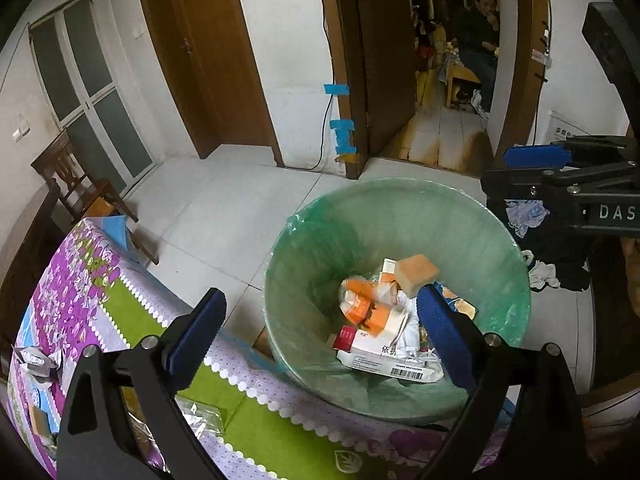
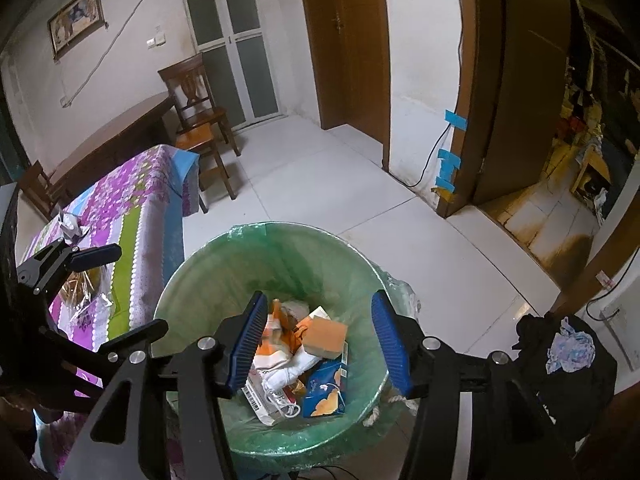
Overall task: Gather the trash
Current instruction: 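Move both open tools back toward the bread bag on the table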
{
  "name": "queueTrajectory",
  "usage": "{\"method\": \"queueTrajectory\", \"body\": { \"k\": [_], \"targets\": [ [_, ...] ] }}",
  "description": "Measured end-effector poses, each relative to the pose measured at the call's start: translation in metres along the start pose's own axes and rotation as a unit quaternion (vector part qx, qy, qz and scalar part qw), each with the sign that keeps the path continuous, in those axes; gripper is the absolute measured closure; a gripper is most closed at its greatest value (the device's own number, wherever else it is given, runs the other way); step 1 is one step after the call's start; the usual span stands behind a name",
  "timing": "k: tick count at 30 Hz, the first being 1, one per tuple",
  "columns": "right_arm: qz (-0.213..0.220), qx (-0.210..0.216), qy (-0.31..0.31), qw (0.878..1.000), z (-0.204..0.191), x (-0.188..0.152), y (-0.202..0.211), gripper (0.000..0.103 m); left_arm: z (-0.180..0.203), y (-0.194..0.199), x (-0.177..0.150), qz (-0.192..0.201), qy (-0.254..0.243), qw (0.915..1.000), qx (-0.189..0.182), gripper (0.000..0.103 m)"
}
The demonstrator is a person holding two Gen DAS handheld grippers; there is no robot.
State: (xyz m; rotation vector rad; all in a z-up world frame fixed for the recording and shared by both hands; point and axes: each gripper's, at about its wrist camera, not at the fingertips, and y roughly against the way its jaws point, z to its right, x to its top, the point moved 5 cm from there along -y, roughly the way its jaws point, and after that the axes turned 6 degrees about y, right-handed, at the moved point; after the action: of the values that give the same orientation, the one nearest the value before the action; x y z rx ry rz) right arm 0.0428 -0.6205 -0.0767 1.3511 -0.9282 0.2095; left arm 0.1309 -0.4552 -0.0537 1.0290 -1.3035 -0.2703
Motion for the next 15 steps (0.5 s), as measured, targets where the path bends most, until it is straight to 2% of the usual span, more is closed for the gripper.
{"method": "queueTrajectory", "body": {
  "k": [3, 7, 12, 15],
  "targets": [
    [0.010, -0.005, -0.008, 1.000, 0.005, -0.005, 0.009, 0.047, 0.000, 0.007, -0.002, 0.007, 0.003, 1.0000, 0.001, 0.010],
    [0.031, -0.029, -0.002, 0.999, 0.008, -0.010, 0.024, 0.047, -0.004, 0.028, -0.008, 0.031, 0.009, 0.9993, 0.020, 0.010],
    [0.068, -0.033, 0.016, 0.997, -0.012, -0.015, 0.043, 0.042, -0.023, 0.054, -0.024, 0.051, 0.022, 0.9944, 0.090, 0.010],
    [0.087, -0.030, 0.033, 0.995, -0.032, -0.017, 0.050, 0.042, -0.039, 0.069, -0.034, 0.060, 0.044, 0.9883, 0.133, 0.010]
  ]
}}
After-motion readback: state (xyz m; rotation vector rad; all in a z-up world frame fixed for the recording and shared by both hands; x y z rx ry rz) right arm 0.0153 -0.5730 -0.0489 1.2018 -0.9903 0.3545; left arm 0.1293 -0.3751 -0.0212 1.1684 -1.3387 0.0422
